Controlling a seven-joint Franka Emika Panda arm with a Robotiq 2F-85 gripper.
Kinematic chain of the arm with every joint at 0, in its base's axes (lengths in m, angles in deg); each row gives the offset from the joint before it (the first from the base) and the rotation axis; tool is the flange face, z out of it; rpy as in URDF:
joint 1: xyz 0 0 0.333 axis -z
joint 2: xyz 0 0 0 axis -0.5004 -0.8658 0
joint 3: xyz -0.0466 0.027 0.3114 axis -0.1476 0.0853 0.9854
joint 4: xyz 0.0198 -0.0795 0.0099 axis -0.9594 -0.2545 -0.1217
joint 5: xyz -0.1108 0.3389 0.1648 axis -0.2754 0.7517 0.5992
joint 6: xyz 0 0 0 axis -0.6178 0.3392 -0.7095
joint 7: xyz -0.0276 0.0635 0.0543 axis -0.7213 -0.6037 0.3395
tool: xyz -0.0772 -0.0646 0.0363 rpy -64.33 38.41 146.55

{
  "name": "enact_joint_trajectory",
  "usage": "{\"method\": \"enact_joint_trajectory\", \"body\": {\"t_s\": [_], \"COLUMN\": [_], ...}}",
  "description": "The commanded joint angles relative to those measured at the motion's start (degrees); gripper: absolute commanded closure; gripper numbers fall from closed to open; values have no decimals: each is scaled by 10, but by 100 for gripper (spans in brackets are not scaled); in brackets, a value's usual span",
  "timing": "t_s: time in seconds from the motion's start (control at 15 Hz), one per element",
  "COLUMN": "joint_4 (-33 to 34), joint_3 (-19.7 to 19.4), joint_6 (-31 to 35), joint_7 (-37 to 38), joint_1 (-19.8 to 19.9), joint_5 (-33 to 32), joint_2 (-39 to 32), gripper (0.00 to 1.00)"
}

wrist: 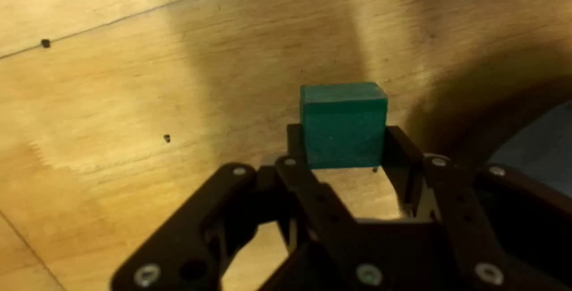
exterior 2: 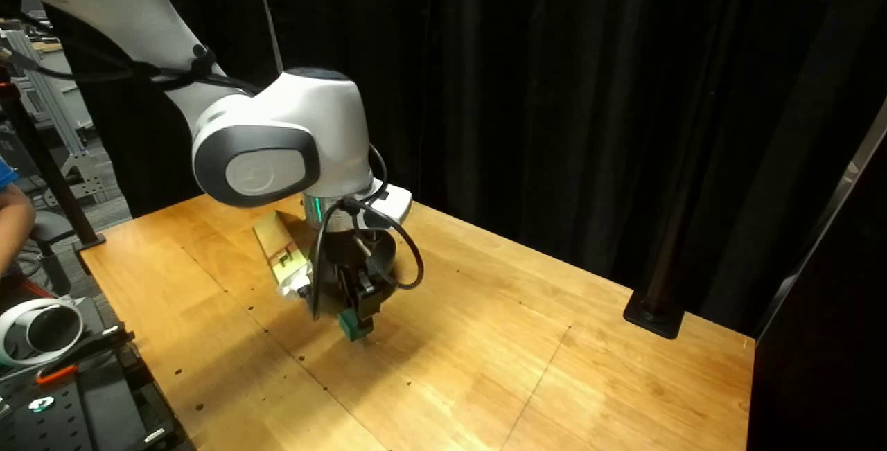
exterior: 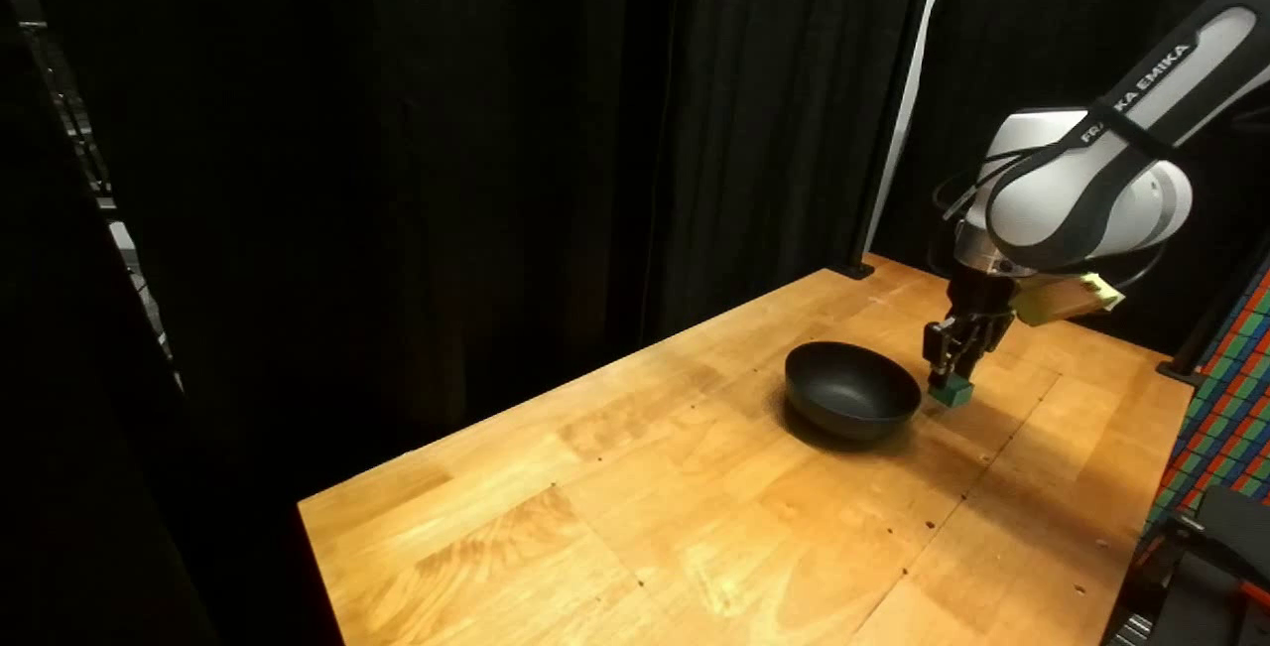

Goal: Put the green block inside the bowl

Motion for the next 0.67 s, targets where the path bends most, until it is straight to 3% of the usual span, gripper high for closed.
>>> {"method": "enact_joint_trajectory", "body": {"t_s": [0.0, 0.4, 0.47, 0.6], "joint_4": [-14, -6, -2, 2], "joint_3": [13, 65, 71, 76], "joint_6": [-37, -89, -104, -122], "joint_7": [2, -12, -11, -1], "joint_1": [-4, -34, -40, -49], "joint_5": [19, 122, 141, 159], "joint_2": [85, 123, 122, 121], "gripper": [79, 78, 29, 21]}}
